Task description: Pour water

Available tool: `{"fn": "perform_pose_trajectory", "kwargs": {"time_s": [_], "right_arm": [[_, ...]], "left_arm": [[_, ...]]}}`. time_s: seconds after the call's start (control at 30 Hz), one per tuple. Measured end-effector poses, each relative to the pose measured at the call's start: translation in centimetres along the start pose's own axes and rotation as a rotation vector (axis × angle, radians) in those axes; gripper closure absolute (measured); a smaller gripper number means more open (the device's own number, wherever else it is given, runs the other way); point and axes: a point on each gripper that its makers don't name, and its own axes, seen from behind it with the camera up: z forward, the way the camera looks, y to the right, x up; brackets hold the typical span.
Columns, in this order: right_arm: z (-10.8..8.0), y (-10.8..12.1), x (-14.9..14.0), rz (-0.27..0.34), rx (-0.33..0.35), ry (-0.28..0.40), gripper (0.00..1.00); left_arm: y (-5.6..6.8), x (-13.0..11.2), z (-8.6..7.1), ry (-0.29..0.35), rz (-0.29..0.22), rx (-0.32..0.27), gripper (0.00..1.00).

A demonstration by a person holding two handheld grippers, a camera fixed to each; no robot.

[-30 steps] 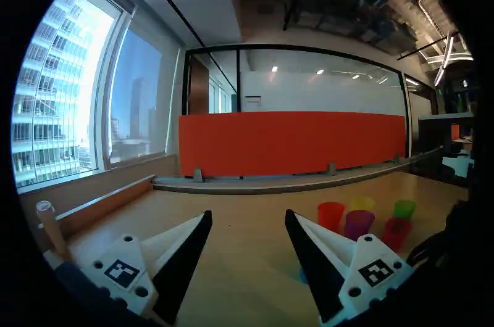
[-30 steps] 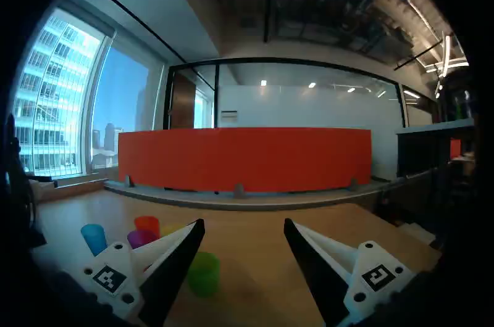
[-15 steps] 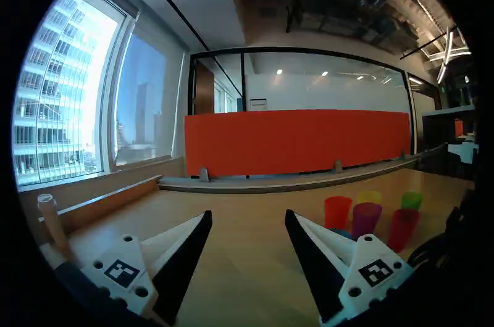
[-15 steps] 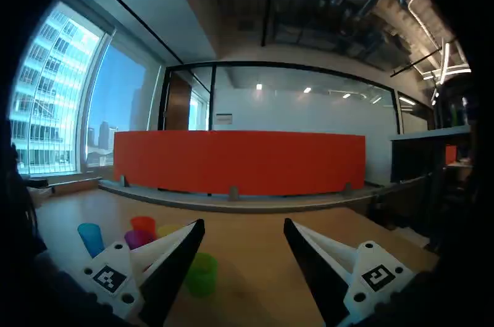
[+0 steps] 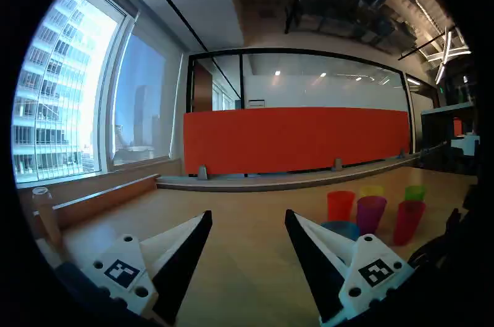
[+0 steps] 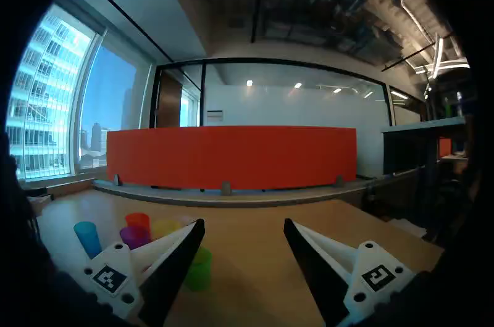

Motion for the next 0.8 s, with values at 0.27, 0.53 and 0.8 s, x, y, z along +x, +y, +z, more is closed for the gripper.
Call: {"fn": "perform_pose_trajectory", "kwargs": {"time_s": [0.27,0.53,0.8], "right_arm": [[-0.2,-0.3,0.1,-0.022,-0.001,-0.002,0.01],[-0.1,-0.5,-0.1,-0.015,-0.002,-0.009,0.01],[-0.3,-0.4,0.1,-0.013,-0.006,-0.007,0.01]], "left_arm": [[0.0,-0.4,0.2,0.009,0.001,-0.013,0.13],[-0.2,-0.7,0.4,0.0,-0.031,-0.02,0.13],[-0.1,-1.6,0.7,-0.026,-0.032,-0.027,0.13]]}}
